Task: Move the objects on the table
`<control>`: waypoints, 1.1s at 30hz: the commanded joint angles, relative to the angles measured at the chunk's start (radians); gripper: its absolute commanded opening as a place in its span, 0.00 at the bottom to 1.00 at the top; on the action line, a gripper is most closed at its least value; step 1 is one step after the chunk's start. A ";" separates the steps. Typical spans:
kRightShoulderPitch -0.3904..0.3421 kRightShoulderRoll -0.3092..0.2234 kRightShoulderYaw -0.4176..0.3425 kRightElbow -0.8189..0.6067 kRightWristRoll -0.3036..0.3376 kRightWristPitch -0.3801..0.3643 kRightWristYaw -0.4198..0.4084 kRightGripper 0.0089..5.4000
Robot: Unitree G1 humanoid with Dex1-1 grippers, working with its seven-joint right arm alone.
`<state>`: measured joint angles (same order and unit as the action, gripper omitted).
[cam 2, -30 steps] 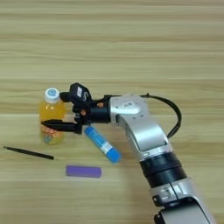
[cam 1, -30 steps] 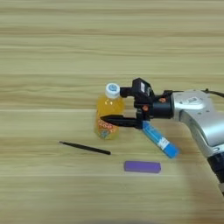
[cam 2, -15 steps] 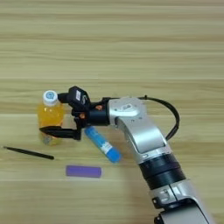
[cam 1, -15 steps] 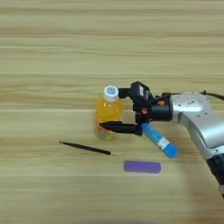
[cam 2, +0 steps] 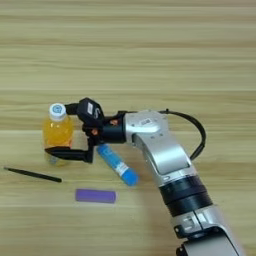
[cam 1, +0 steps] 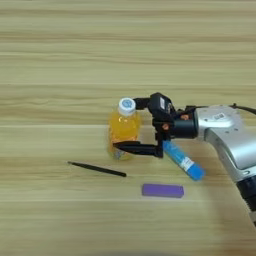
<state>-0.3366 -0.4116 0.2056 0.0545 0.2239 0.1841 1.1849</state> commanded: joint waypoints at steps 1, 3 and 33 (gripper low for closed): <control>-0.064 -0.014 -0.046 -0.052 0.032 -0.032 -0.026 0.99; -0.064 -0.014 -0.054 -0.059 0.041 -0.033 -0.024 0.99; -0.050 -0.113 -0.277 -0.205 0.278 0.018 0.005 0.99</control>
<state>-0.3461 -0.4736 -0.0223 -0.1175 0.4839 0.2125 1.2098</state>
